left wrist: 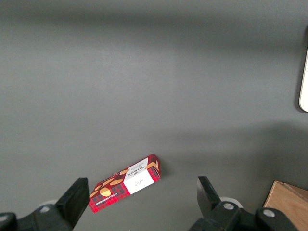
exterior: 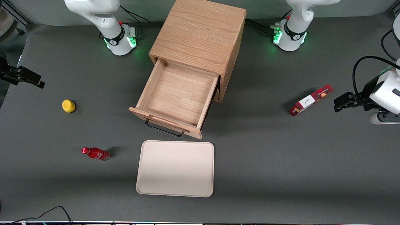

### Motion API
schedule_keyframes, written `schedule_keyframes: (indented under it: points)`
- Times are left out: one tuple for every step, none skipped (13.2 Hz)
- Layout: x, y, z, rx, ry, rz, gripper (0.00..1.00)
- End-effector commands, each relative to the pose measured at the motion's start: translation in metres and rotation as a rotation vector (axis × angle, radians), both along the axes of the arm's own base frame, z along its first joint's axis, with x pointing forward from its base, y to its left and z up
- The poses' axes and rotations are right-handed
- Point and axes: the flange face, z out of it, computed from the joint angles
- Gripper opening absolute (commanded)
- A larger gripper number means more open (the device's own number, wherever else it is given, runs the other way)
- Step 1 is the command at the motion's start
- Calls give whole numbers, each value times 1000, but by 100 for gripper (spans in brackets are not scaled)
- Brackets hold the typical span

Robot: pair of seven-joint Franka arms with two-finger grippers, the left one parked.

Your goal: Close top drawer

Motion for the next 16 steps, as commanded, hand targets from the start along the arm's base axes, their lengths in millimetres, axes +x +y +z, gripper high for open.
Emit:
schedule_keyframes:
  points:
    - [2,1,6,-7,4,21,100]
    - [3,3,8,-14,-1,19,100]
    - [5,3,5,-10,4,25,100]
    - [9,1,0,-5,14,24,100]
    - [9,4,-1,-7,14,26,100]
    - [8,5,1,-8,11,12,100]
    - [6,2,4,-6,8,21,100]
    - [3,5,9,-6,-1,29,100]
    - [0,11,14,-8,-10,39,100]
    - [-2,19,19,-15,-17,55,100]
    - [-3,19,21,-10,-19,63,100]
    - [0,17,31,-12,-41,107,100]
    - [3,17,34,-8,-48,157,100]
    - [5,17,32,-7,-45,163,100]
    - [7,17,32,-12,-45,163,100]
    - [7,18,31,-9,-43,163,100]
